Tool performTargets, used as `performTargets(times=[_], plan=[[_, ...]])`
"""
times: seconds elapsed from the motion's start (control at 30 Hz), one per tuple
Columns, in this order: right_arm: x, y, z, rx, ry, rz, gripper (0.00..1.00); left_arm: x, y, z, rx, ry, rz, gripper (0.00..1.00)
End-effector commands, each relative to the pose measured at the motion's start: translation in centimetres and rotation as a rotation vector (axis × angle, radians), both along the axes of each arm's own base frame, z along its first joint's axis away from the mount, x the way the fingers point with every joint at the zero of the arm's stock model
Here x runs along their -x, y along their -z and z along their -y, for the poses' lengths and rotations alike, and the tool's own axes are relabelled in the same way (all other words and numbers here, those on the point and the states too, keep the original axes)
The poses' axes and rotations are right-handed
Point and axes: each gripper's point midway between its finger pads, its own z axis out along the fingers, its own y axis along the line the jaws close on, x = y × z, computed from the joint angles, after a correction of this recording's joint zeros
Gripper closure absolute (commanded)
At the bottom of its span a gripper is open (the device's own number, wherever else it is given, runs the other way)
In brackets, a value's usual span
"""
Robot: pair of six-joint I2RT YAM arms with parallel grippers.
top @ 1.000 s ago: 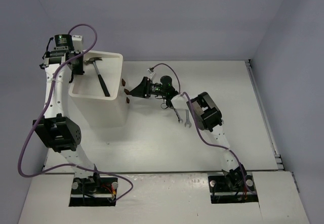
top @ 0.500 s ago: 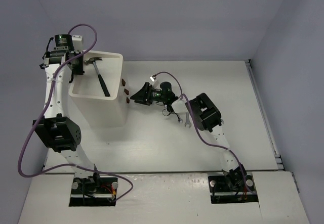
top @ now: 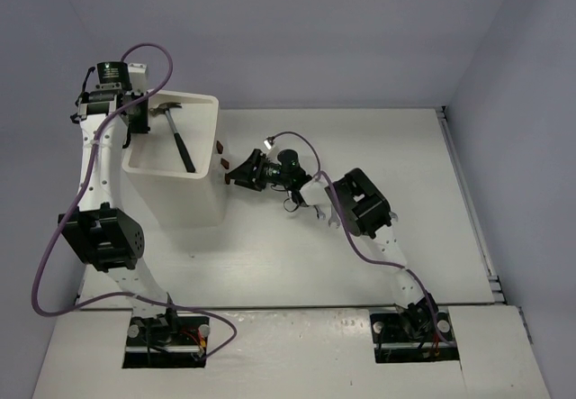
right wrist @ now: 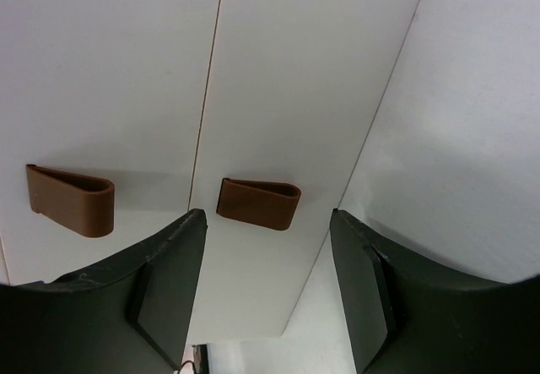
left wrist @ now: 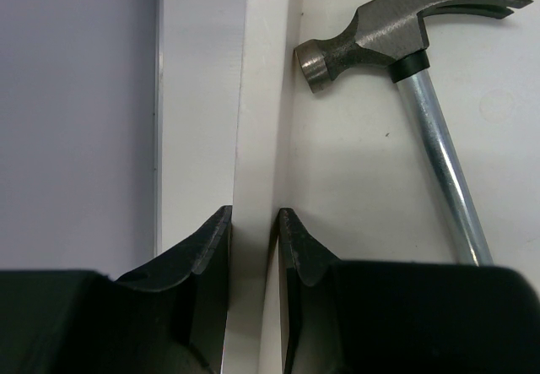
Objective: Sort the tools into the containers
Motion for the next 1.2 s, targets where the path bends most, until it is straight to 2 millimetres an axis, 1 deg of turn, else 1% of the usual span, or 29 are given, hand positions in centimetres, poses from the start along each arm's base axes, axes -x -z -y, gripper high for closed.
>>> performTargets(times=[0.0, 0.1, 0.17, 0.27, 0.33, 0.43, 0.57, 0.73, 0.93, 1.03, 1.1, 1.13, 1.17], plan=[[-0.1, -5.2, -2.0, -0.081, -0.016, 0.066, 0.42, -0.8, 0.5, 0.4, 0.033, -0.036, 0.02, 1.0], [0.4, -5.8, -2.8, -0.11, -0.054, 0.073, 0.42, -0.8, 0.5, 0.4, 0.034, -0.036, 0.02, 1.0], [0.7, -6.7, -3.1, -0.156, -0.074, 0.088, 0.42, -0.7, 0.5, 0.4, 0.035, -0.035, 0.021, 1.0], [1.3, -7.4, -3.2, -0.212, -0.106, 0.112, 0.42, -0.7, 0.5, 0.4, 0.035, -0.034, 0.02, 1.0], [1.8, -7.5, -3.3, -0.243, -0.138, 0.106, 0.43, -0.7, 0.5, 0.4, 0.036, -0.034, 0.019, 1.0], [2.1, -8.3, -3.2, -0.292, -0.154, 0.098, 0.46, -0.7, 0.5, 0.5, 0.039, -0.03, 0.02, 1.0], [2.7, -8.6, -3.5, -0.283, -0.181, 0.122, 0.48, -0.7, 0.5, 0.6, 0.055, -0.046, 0.024, 1.0], [3.0, -9.4, -3.5, -0.319, -0.199, 0.122, 0.6, -0.7, 0.5, 0.7, 0.063, -0.05, 0.024, 1.0], [3.5, -10.4, -3.2, -0.344, -0.216, 0.168, 0.71, -0.6, 0.6, 0.7, 0.06, -0.052, 0.022, 1.0], [3.2, -10.7, -2.8, -0.336, -0.194, 0.191, 0.85, -0.6, 0.5, 0.5, 0.053, -0.056, 0.022, 1.0], [2.5, -9.6, -1.9, -0.298, -0.154, 0.193, 0.98, -0.5, 0.5, 0.4, 0.048, -0.058, 0.022, 1.0], [2.3, -10.0, -1.5, -0.292, -0.137, 0.213, 1.0, -0.5, 0.5, 0.4, 0.046, -0.059, 0.022, 1.0], [2.0, -10.0, -1.1, -0.278, -0.116, 0.224, 1.0, -0.5, 0.4, 0.3, 0.045, -0.063, 0.023, 1.0]])
